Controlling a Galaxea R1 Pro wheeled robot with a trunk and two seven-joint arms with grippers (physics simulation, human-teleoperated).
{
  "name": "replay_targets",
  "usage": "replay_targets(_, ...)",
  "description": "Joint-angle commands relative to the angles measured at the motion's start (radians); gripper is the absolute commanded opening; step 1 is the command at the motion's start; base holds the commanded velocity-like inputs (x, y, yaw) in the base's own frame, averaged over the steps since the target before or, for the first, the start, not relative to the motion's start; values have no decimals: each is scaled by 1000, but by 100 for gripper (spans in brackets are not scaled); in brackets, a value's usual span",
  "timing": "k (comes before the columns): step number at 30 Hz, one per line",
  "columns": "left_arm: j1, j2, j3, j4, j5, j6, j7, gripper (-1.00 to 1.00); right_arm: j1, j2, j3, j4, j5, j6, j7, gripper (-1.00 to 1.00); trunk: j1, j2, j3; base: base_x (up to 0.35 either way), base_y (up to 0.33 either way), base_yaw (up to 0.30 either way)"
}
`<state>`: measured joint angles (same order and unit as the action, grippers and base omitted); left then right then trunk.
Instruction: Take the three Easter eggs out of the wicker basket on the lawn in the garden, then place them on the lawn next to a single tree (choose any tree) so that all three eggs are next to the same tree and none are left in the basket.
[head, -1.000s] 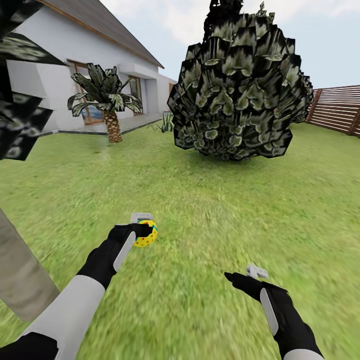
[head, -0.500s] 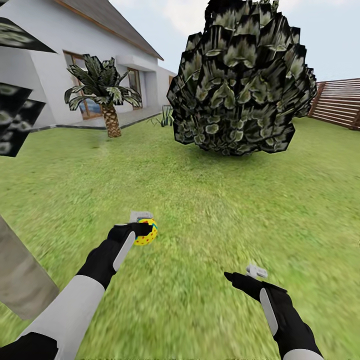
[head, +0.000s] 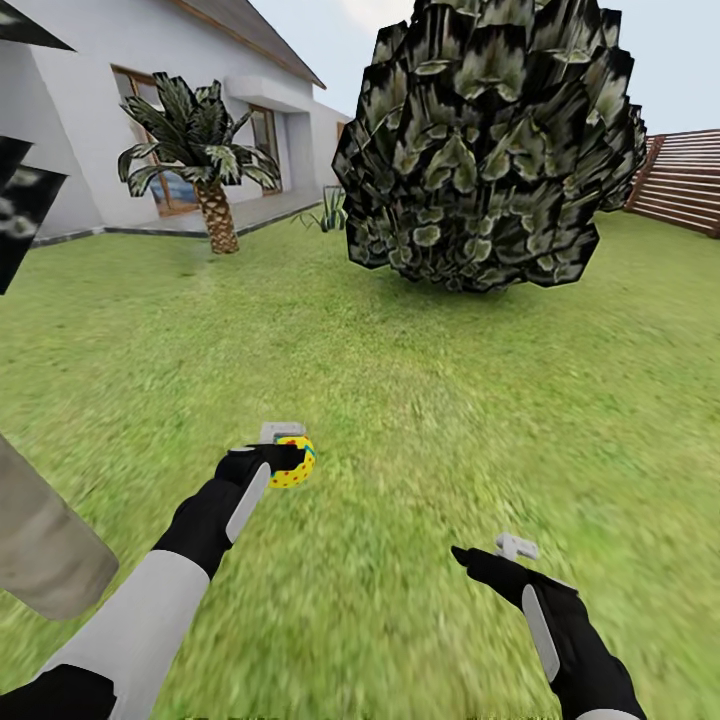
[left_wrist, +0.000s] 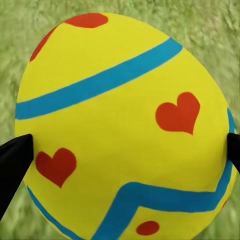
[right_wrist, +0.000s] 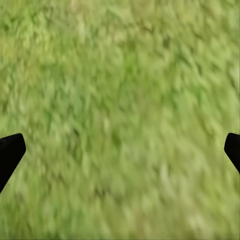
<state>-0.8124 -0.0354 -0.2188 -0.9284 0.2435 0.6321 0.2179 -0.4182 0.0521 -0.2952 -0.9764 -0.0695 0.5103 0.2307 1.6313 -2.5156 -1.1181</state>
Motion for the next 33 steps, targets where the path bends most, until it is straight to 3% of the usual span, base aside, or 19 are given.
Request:
replay_targets(1,-1,1,-2,-1,12,4,9,-100,-1,1,-4,-1,-7,7,2,100,0,-1,-5,0,0,0)
replay_targets(28,-1,2,-2,-3,13,4,7,-100,-1,2,-4,-2,-7,3,5,100,12,-7,-109,0,0,0)
replay_targets(33,-1,2,-3,-3,13,4,7,-100,31,0,-19,-15,-5,2,125,100,15,-8,-129,0,0,0)
